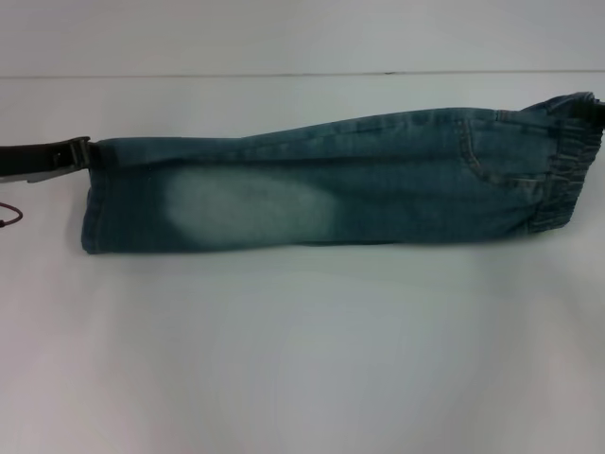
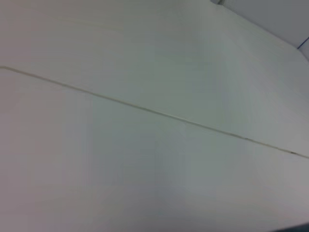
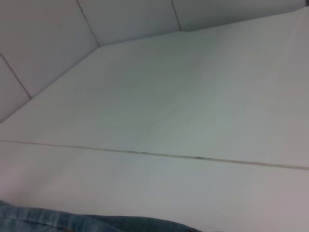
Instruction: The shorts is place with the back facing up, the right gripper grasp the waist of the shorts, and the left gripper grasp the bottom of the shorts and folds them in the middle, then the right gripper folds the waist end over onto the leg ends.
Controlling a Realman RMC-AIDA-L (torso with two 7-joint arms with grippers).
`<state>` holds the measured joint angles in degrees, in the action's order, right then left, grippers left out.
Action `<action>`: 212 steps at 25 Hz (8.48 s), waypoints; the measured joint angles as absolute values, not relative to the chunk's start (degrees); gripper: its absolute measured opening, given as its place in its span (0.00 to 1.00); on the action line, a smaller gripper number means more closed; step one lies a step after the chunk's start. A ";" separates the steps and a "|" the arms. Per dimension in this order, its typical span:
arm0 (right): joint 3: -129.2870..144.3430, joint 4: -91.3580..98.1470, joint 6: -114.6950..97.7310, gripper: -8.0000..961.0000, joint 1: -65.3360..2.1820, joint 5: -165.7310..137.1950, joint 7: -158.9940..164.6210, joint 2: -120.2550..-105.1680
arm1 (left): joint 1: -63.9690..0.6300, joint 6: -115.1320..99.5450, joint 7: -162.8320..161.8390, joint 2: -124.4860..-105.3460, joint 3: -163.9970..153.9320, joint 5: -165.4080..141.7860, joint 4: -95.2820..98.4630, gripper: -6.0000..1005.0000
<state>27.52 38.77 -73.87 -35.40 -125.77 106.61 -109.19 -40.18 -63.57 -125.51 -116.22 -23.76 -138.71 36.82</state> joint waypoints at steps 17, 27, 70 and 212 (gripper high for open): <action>29.38 38.76 -71.49 0.08 -35.99 -125.76 106.59 -109.41 | -40.24 -62.16 -126.41 -116.43 -26.11 -138.46 36.83 0.07; 29.42 38.76 -70.50 0.20 -36.04 -125.68 106.47 -109.57 | -40.30 -61.53 -125.84 -118.34 -27.99 -138.36 38.57 0.10; 26.55 35.33 -74.57 0.60 -21.73 -106.65 96.11 -113.99 | -36.90 -73.39 -116.19 -122.71 -33.82 -121.39 44.04 0.89; 26.13 28.98 -70.99 0.06 -30.09 -119.87 97.87 -112.32 | -43.75 -65.20 -110.35 -124.40 -51.07 -108.25 30.79 0.56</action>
